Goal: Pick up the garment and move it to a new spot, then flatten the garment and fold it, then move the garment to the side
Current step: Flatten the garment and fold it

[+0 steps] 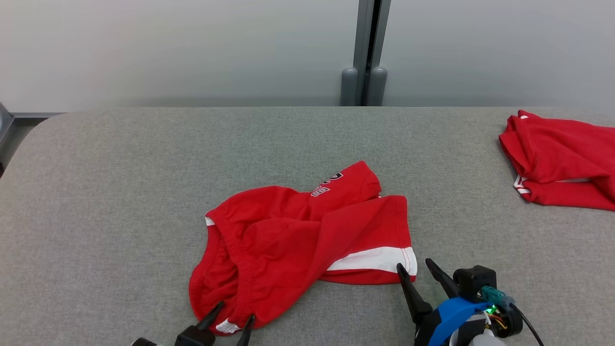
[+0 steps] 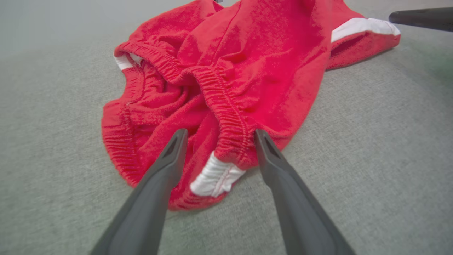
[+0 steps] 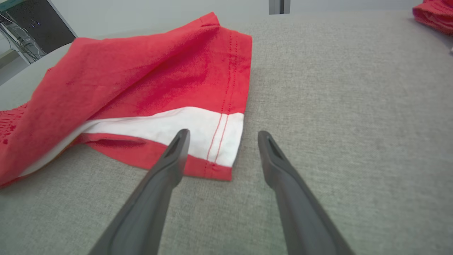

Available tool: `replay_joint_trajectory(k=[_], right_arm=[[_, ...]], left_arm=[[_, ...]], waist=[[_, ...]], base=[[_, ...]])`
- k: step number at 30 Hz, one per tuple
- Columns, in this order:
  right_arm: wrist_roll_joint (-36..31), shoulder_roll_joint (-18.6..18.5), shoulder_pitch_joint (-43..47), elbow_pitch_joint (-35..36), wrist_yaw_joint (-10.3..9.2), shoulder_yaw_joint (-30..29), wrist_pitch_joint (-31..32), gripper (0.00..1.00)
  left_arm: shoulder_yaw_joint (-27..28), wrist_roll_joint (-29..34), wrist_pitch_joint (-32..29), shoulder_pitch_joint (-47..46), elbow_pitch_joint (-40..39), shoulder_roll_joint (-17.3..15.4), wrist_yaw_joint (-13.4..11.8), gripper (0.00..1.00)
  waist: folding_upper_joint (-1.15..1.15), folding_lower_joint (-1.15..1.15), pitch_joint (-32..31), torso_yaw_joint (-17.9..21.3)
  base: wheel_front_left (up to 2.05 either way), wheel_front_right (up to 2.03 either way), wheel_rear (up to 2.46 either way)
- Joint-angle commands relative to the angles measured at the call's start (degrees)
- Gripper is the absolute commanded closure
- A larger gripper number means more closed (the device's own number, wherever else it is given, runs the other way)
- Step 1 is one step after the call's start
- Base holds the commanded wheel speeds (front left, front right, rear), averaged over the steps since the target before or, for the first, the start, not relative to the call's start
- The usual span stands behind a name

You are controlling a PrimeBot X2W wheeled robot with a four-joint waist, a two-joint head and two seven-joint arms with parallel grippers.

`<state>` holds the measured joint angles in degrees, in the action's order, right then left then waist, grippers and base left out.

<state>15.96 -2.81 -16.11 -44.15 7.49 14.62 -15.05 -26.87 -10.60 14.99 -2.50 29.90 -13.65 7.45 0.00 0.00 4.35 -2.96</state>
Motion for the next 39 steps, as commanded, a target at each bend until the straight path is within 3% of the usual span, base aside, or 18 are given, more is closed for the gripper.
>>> replay_joint_trajectory(k=[1,13,20,21,22,23,24,30,39], right_arm=[[0.3,-0.17,-1.2,-0.79,0.01,0.28,-0.16,0.0],[6.67,-0.2,-5.66,-6.58,0.01,5.95,-0.16,0.0],[9.57,-1.26,-6.78,-4.9,0.01,8.5,-0.16,0.0],[9.67,-1.29,-6.79,-4.52,0.01,8.74,-0.16,0.01],[9.54,-1.35,-6.86,-3.78,0.01,8.95,-0.16,0.56],[9.36,-1.58,-6.87,-3.09,0.01,8.83,-0.16,1.0],[9.2,-1.67,-6.7,-2.83,0.01,8.73,-0.16,1.0],[9.47,-1.27,-6.62,0.01,0.01,9.01,-0.16,1.0],[8.8,-3.99,-8.57,8.78,0.01,8.46,-0.16,1.0]], left_arm=[[-0.6,-0.44,0.25,-0.89,0.54,-0.31,0.04,0.0],[-7.51,-4.47,0.24,-3.98,4.36,-1.35,0.04,0.0],[-9.98,-6.51,0.24,-5.17,4.66,-1.47,0.04,0.0],[-10.18,-7.07,0.24,-5.22,4.97,-1.37,0.04,0.07],[-10.31,-7.55,0.23,-5.4,5.38,-1.23,0.04,0.43],[-10.7,-7.92,0.18,-5.61,5.87,-1.08,0.04,0.75],[-11.04,-8.35,0.13,-5.82,6.21,-0.84,0.04,1.0],[-11.12,-14.18,0.08,-6.67,5.2,1.23,0.04,1.0],[-5.51,-20.3,0.21,-10.62,-8.58,-1.28,0.03,1.0]], waist=[[0.0,0.0,0.07,-0.04],[0.0,0.0,1.62,-0.72],[0.0,0.0,2.22,-1.41],[0.0,0.0,2.33,-1.44],[0.0,0.0,2.43,-1.46],[0.0,0.0,2.54,-1.49],[0.0,0.0,2.65,-1.52],[0.0,0.0,3.13,-1.48],[0.0,0.0,2.95,-1.23]], base=[[0.0,0.0,0.0],[0.0,0.0,0.0],[0.0,0.0,0.0],[0.0,0.0,0.0],[0.0,0.0,0.0],[0.0,0.0,0.0],[0.0,0.0,0.0],[0.0,0.0,0.0],[0.0,0.0,0.0]])
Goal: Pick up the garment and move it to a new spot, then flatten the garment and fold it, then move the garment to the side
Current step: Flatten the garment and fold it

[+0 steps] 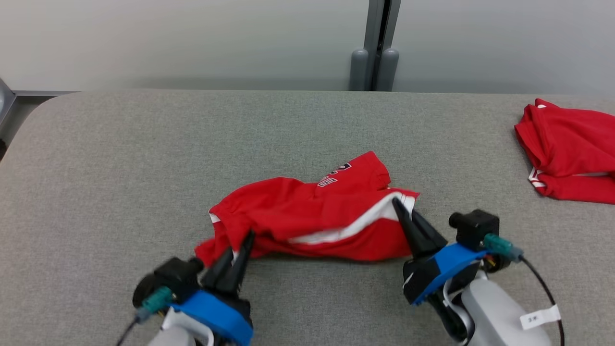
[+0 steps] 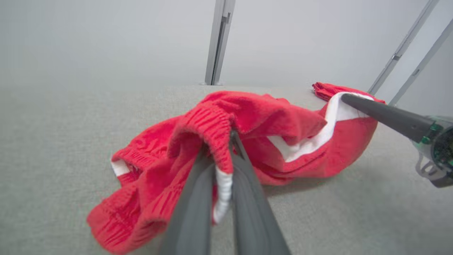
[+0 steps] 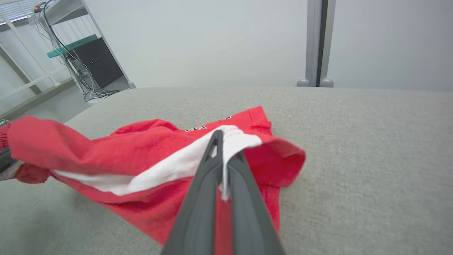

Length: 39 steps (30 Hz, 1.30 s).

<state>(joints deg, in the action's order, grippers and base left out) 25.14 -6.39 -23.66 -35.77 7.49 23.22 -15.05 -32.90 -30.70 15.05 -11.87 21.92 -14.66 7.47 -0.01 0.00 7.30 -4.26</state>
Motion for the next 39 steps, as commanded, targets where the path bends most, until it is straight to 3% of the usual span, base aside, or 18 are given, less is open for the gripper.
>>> replay_joint_trajectory(k=[1,5,11,24,29,34,39], right_arm=[[-0.37,-0.87,-1.72,1.37,0.01,-0.35,-0.16,1.0],[-0.65,-2.25,-5.6,4.55,0.01,-0.46,-0.16,1.0],[0.32,-4.09,-17.87,4.22,0.01,0.98,-0.16,1.0],[4.69,-5.94,-55.46,-9.22,0.01,3.09,-0.16,1.0],[4.94,-6.23,-63.63,-12.48,0.01,1.45,-0.16,1.0],[5.04,-5.95,-66.15,-13.31,0.01,1.4,-0.15,1.0],[8.49,-5.7,-59.78,-14.29,0.01,4.3,-0.16,1.0]], left_arm=[[1.23,-0.93,0.15,-1.92,-2.09,-0.29,0.02,1.0],[3.13,-4.7,0.15,-5.83,-6.42,-0.87,0.02,1.0],[3.13,-10.05,-0.37,-17.1,-6.86,-3.49,0.02,1.0],[0.84,-22.61,-3.59,-58.28,2.32,-4.66,0.02,1.0],[-1.11,-24.31,-2.65,-68.39,6.58,-3.78,0.02,1.0],[-4.89,-27.13,-1.17,-73.2,9.27,-4.01,0.02,1.0],[-10.59,-30.18,-0.29,-67.1,9.1,-4.62,0.02,1.0]], waist=[[0.01,0.0,0.05,0.15],[0.01,0.0,0.72,0.58],[0.01,0.0,3.53,1.43],[0.01,0.0,15.35,2.07],[0.01,0.0,17.58,2.3],[0.01,0.0,18.59,2.9],[0.01,0.0,18.55,3.17]], base=[[0.0,0.0,0.0],[0.0,0.0,0.0],[0.0,0.0,0.0],[0.0,0.0,0.0],[0.0,0.0,0.0],[0.0,0.0,0.0],[0.0,0.0,0.0]])
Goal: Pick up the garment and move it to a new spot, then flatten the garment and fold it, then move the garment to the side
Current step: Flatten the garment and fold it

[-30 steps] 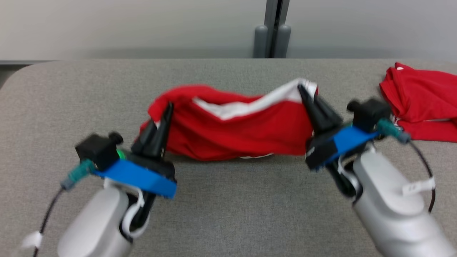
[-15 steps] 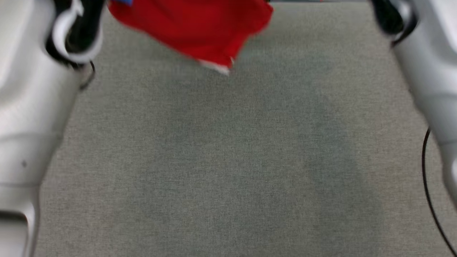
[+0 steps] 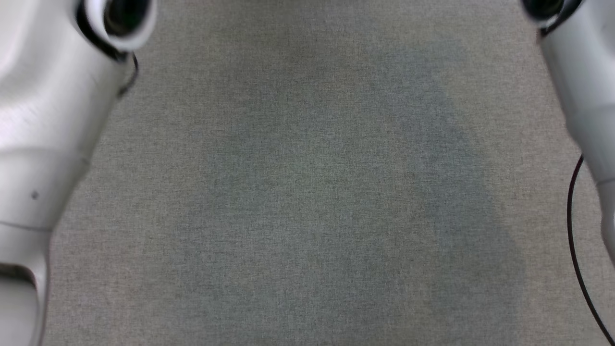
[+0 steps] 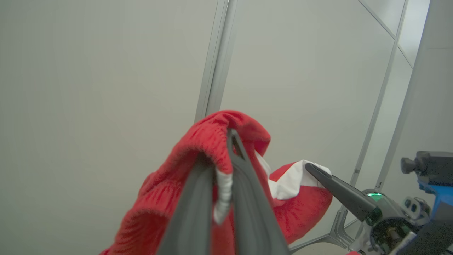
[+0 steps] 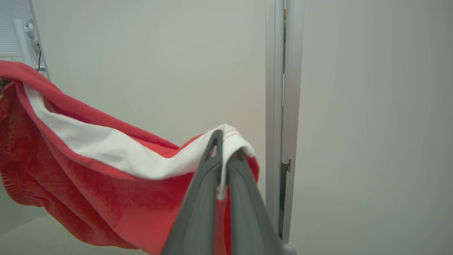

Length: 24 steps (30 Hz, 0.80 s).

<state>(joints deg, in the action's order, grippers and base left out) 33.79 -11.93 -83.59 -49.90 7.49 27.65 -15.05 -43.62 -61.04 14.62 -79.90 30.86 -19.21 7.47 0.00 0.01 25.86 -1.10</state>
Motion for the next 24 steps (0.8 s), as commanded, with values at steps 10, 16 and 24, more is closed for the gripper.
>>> replay_joint_trajectory(k=[10,16,24], right_arm=[[5.2,-3.56,24.8,10.32,0.01,7.28,-0.16,1.0],[9.24,-6.83,41.54,16.56,0.02,10.33,-0.16,1.0],[12.16,-9.98,56.42,22.75,0.02,11.31,-0.16,1.0]], left_arm=[[4.19,4.23,0.6,29.14,-9.36,-2.37,0.03,1.0],[5.9,4.44,0.61,50.62,-14.9,-4.01,0.03,1.0],[4.63,6.18,0.61,66.1,-18.42,-5.15,0.03,1.0]], waist=[[0.0,-0.01,-3.65,0.7],[0.0,-0.01,-9.39,1.22],[0.0,-0.01,-15.23,1.7]], base=[[0.0,0.0,0.0],[0.0,0.0,0.0],[0.0,0.0,0.0]])
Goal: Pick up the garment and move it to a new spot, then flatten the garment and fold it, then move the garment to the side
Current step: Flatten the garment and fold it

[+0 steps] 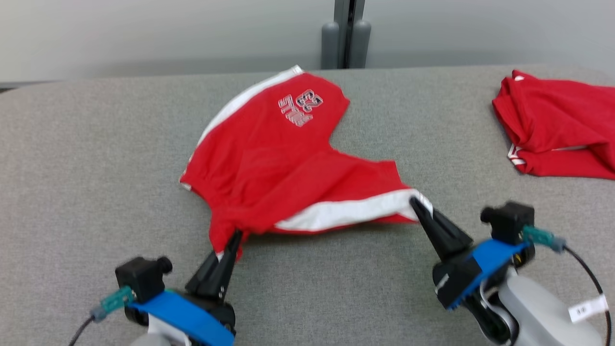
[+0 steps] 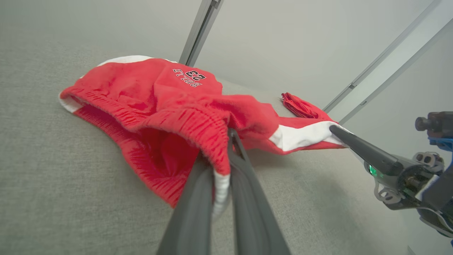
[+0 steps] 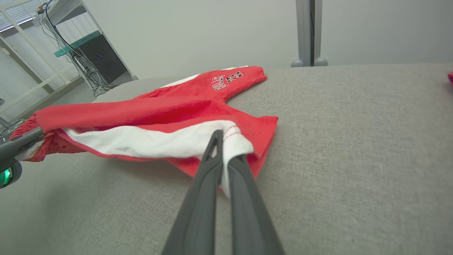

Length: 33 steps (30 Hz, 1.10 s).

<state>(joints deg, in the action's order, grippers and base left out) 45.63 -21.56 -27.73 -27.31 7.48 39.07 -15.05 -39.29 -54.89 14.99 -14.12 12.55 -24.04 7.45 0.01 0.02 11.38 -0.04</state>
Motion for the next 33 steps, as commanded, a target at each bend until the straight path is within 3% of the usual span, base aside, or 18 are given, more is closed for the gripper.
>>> replay_joint_trajectory(k=[1,11,16,25,33], right_arm=[[0.76,-0.9,2.42,1.04,0.03,-0.36,-0.16,1.0],[3.46,-5.47,18.81,10.13,0.03,-3.79,-0.16,1.0],[3.8,-6.37,22.23,12.21,0.02,-5.86,-0.16,1.0],[2.92,-8.13,16.96,11.38,0.02,-10.52,-0.16,1.0],[2.62,-9.1,4.44,8.0,0.02,-9.94,0.0,1.0]], left_arm=[[-0.02,0.26,0.24,1.84,-0.65,-0.46,0.04,1.0],[-4.14,0.16,0.11,11.54,-6.15,-2.85,0.03,1.0],[-4.28,-1.11,0.13,12.76,-7.59,-2.13,-0.01,1.0],[-5.14,-2.6,0.14,8.47,-9.56,-0.7,0.02,1.0],[-4.0,-6.54,0.2,2.05,-11.52,0.42,0.03,1.0]], waist=[[-0.01,-0.02,-1.37,0.51],[-0.01,-0.02,-5.93,-1.03],[-0.01,-0.02,-6.45,-1.68],[-0.01,-0.02,-5.21,-3.71],[-0.01,-0.02,-1.31,-6.14]], base=[[0.0,0.0,0.0],[0.0,0.0,0.0],[0.0,0.0,0.0],[0.0,0.0,0.0],[0.0,0.0,0.0]])
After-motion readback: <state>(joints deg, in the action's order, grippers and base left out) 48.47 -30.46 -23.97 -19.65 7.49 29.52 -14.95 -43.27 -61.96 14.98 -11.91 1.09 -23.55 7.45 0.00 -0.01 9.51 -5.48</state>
